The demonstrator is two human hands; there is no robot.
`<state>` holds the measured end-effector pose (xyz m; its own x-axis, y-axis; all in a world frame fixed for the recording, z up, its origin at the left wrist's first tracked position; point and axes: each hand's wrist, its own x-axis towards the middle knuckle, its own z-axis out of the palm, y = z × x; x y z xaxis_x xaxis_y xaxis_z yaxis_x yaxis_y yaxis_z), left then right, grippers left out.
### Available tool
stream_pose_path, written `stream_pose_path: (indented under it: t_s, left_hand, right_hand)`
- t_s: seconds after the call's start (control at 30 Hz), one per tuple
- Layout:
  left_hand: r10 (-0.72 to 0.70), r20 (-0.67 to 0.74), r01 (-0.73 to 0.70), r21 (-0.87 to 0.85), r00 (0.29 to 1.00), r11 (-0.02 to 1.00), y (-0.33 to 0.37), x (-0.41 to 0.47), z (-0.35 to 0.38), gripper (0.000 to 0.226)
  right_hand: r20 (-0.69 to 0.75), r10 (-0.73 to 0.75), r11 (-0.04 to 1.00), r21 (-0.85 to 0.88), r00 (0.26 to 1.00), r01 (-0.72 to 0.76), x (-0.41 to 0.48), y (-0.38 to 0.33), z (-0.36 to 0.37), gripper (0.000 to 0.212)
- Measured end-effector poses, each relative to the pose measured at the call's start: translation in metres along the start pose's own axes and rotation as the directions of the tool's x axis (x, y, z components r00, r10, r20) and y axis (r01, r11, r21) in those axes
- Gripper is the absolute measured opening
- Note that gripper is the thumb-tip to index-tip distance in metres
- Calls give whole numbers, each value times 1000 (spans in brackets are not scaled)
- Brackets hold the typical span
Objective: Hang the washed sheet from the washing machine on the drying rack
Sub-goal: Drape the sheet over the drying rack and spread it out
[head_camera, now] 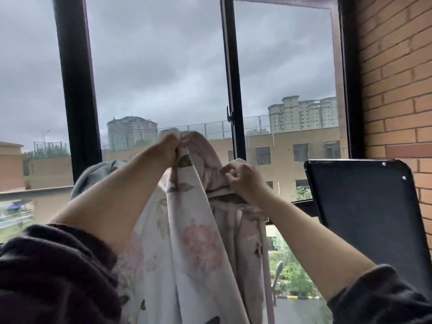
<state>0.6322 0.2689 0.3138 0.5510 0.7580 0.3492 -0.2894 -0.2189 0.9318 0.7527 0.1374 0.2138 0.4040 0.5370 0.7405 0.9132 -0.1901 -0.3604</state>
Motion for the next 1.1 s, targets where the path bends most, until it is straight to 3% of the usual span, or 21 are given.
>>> stream_pose_path:
  t_s: [0.07, 0.17, 0.2, 0.27, 0.33, 0.4, 0.47, 0.5, 0.57, 0.7, 0.8, 0.97, 1.1]
  left_hand:
    - [32, -78, -28, 52, 996, 998, 11, 8, -14, 30]
    - [72, -107, -34, 325, 992, 945, 15, 20, -42, 18]
    - [125, -145, -35, 509, 981, 860, 13, 24, -60, 15]
    - [280, -202, 25, 849, 938, 528, 6, 25, -101, 16]
    - [332, -260, 173, 948, 907, 268, -7, 26, -140, 21]
    - [255, -345, 314, 936, 903, 157, -20, 26, -162, 20]
    - [150, -358, 331, 927, 922, 175, -32, 31, -174, 28]
    - [103, -337, 316, 932, 936, 178, -35, 33, -177, 43]
    - [127, -318, 292, 938, 940, 185, -41, 37, -181, 55]
    - [250, -318, 273, 941, 914, 201, -52, 32, -172, 42]
    - [273, -291, 249, 952, 917, 178, -52, 31, -170, 42]
    - [275, -250, 211, 964, 928, 163, -50, 24, -172, 42]
    - [401, -241, 119, 945, 884, 305, -45, 22, -179, 33]
  right_hand:
    - [4, -114, 965, -239, 994, 111, 4, -8, 0, 26]
    - [111, -167, 929, -316, 980, 194, 13, -9, 11, 36]
    - [113, -173, 934, -298, 978, 199, 14, -6, 16, 36]
    - [21, -222, 931, -293, 975, 218, 12, 4, 19, 36]
    - [-92, -300, 915, -311, 949, 259, 11, 12, 22, 36]
    - [-160, -318, 910, -328, 935, 253, 15, 13, 32, 38]
    - [-226, -284, 917, -348, 932, 195, 20, 11, 44, 40]
    - [-266, -263, 924, -346, 927, 162, 22, 10, 48, 40]
    - [-278, -236, 927, -353, 931, 129, 27, 8, 49, 43]
    - [-9, -287, 890, -372, 958, 264, 43, -24, 50, 49]
    - [165, -262, 923, -244, 951, 296, 59, -61, 61, 44]
    - [255, -267, 939, -147, 929, 310, 68, -96, 82, 42]
    - [291, -167, 961, -165, 942, 222, 74, -92, 84, 60]
